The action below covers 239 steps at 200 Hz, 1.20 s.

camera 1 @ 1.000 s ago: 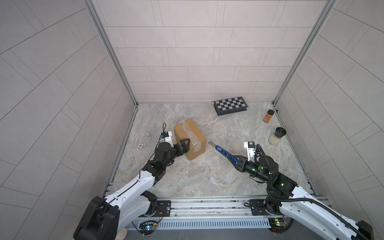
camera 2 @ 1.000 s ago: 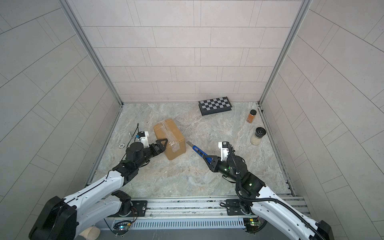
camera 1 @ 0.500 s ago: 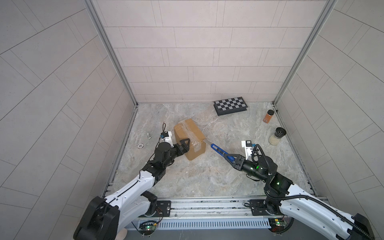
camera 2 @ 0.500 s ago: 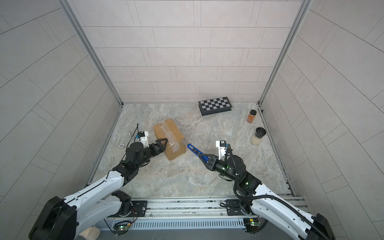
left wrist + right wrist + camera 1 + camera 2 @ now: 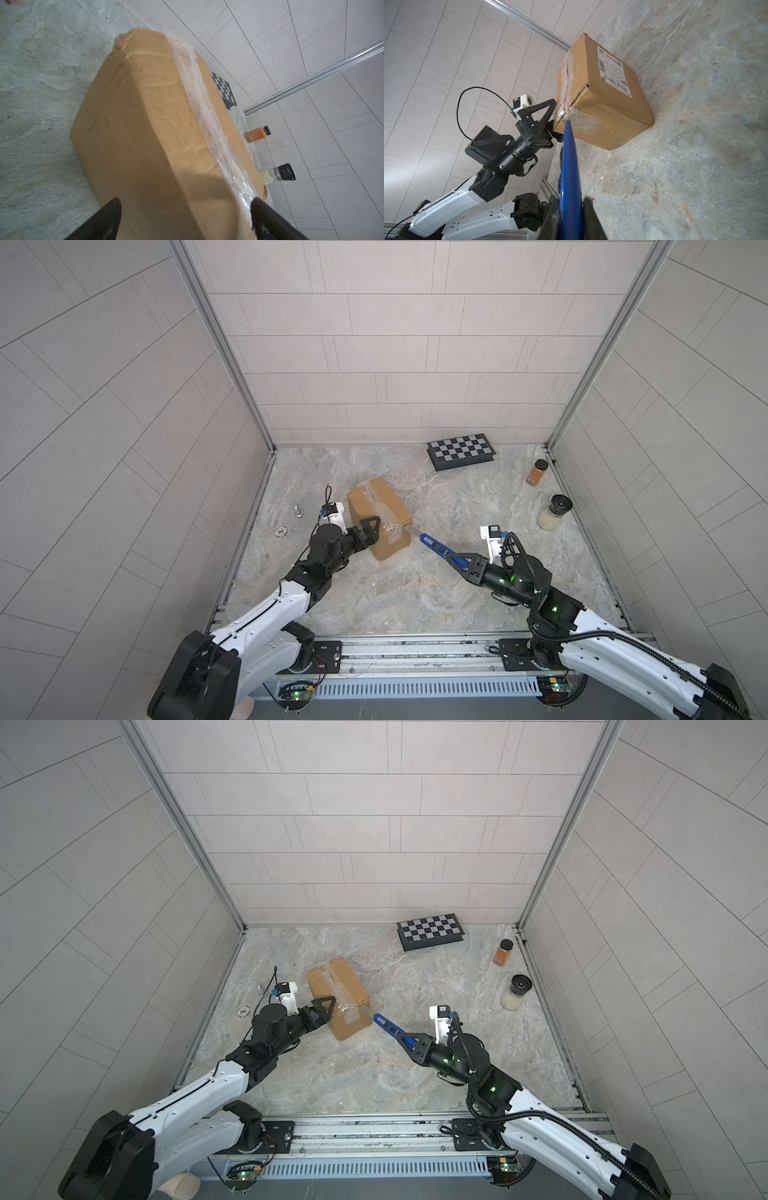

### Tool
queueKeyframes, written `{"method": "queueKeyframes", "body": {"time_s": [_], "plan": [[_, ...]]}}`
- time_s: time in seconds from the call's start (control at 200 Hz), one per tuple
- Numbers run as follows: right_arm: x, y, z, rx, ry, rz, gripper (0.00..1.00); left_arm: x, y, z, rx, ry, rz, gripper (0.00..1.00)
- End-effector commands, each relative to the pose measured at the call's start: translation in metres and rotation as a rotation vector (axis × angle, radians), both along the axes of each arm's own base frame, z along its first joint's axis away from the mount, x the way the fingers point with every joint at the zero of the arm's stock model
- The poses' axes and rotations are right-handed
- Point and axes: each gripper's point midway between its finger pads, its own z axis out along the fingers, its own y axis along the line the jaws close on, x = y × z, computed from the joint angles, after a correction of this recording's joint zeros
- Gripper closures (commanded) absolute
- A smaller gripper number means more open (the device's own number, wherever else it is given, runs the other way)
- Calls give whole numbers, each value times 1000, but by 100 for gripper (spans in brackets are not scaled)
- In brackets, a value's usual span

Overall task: Unpack the express box
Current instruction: 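Push the knife tip into the seam end with the right gripper while left holds box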

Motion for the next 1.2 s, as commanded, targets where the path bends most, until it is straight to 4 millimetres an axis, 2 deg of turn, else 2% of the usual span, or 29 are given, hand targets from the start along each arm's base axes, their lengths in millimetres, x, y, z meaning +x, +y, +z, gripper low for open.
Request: {"method": "queueKeyframes", "body": {"time_s": [0.0, 0.591, 0.956, 1.191], "plan": [[1, -2, 7, 22, -23, -20, 100, 3, 0, 5, -10, -23, 3, 0], [6, 4, 7, 37, -18, -17, 100, 5, -5, 4, -37, -22, -8, 0], [5, 3, 17, 51, -41, -16, 100, 5, -6, 2, -41, -19, -11, 0], [7, 3, 13, 42, -37, -22, 100, 5, -6, 2, -47, -19, -12, 0]]}}
